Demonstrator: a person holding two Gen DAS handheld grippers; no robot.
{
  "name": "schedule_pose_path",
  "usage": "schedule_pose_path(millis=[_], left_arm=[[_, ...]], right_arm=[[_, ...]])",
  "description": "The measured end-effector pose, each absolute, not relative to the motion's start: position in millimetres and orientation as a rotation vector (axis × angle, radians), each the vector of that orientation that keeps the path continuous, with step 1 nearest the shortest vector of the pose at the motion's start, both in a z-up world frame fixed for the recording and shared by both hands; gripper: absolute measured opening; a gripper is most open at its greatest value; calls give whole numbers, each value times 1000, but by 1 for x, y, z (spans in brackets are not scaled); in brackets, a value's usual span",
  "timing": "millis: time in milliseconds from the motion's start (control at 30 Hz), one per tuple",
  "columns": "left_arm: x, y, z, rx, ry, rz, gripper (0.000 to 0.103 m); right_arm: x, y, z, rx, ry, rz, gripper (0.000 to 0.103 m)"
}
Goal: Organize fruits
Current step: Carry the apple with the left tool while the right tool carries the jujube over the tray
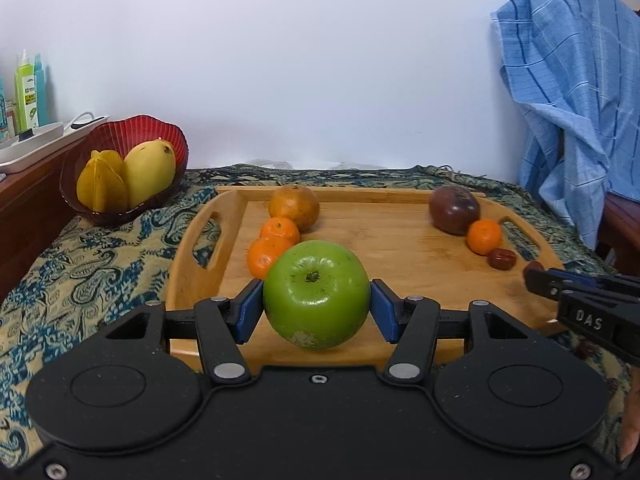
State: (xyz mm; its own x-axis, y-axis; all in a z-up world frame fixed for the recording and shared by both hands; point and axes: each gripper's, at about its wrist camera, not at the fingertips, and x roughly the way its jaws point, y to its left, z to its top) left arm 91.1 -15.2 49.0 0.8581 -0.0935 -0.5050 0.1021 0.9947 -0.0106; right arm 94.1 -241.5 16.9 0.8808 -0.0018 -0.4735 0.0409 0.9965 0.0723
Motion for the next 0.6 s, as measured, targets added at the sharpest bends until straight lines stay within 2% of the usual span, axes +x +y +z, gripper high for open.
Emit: schedule_pose_path(millis=[600], left_arm=[[121, -4, 29, 20, 577, -52, 55]], right_arm=[[123, -248, 0, 96, 551, -55, 23]])
